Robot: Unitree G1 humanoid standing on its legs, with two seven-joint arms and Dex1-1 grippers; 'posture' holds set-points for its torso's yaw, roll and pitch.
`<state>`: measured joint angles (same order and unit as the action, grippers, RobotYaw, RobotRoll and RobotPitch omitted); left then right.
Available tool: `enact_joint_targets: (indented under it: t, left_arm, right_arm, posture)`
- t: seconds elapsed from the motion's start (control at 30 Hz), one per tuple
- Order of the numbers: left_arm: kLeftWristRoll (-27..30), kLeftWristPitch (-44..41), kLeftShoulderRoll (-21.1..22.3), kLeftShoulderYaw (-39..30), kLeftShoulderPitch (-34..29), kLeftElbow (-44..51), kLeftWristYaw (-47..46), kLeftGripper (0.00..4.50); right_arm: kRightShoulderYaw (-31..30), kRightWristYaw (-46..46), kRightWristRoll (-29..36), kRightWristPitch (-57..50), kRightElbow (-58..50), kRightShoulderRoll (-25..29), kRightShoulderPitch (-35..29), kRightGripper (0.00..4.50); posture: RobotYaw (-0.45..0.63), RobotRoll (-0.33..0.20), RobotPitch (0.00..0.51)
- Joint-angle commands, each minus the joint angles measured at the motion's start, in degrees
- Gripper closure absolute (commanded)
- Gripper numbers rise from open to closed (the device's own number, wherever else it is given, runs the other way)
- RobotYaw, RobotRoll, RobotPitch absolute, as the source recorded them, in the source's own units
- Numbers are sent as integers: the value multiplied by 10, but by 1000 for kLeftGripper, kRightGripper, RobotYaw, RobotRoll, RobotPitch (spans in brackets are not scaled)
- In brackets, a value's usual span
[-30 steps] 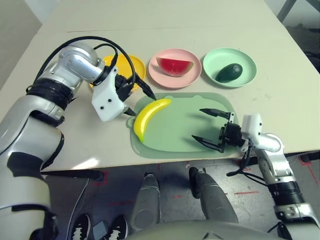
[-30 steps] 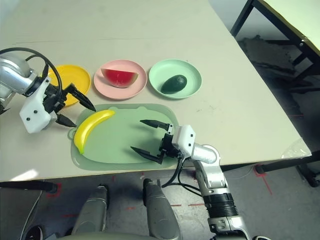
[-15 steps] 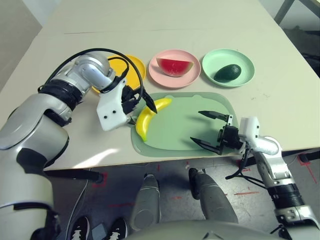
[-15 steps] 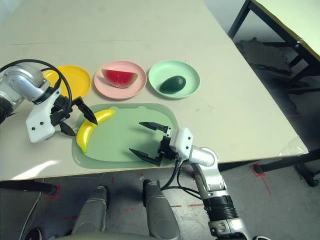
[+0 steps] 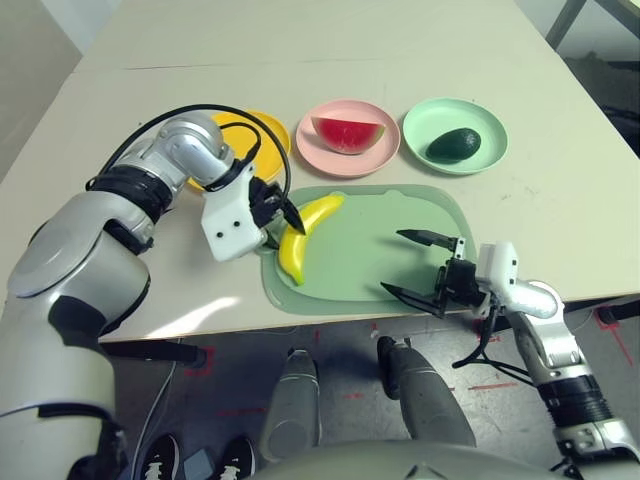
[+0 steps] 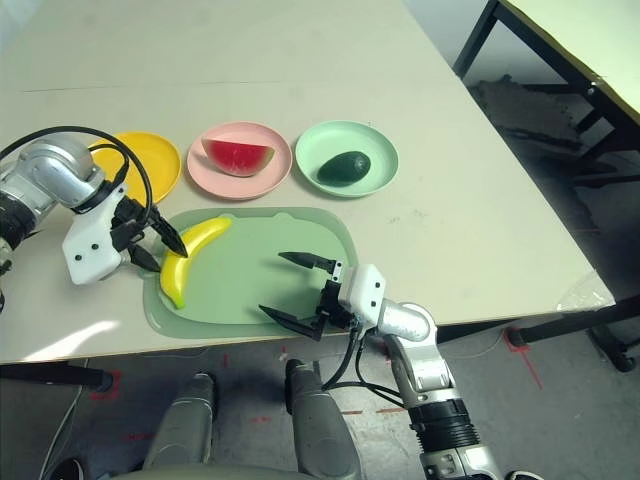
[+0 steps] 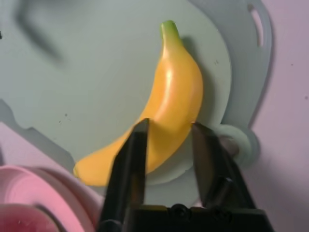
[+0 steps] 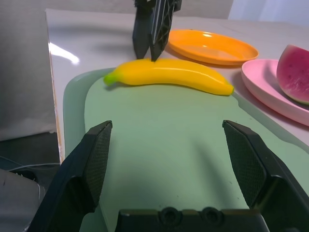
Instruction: Place the fruits into color-matched plates.
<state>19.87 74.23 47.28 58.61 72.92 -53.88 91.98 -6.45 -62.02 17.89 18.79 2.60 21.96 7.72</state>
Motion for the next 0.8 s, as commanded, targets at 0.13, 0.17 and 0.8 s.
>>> enact_joint_targets:
  t: [0.13, 0.17, 0.8]
  left_arm:
    - [24, -24, 27, 19, -3, 33, 5, 4482]
    - [29, -29, 31, 20, -3, 40, 5, 4482]
    - [-24, -11, -24, 26, 20, -7, 5, 1271]
  right_arm:
    - [-11, -6, 2, 2, 6, 5, 3, 0]
    - [-12, -7, 2, 4, 8, 5, 5, 0]
    - [-16, -5, 12, -6, 6, 2, 3, 0]
  posture:
    - [-140, 0, 219]
    - [-140, 0, 219]
    - [-161, 0, 210]
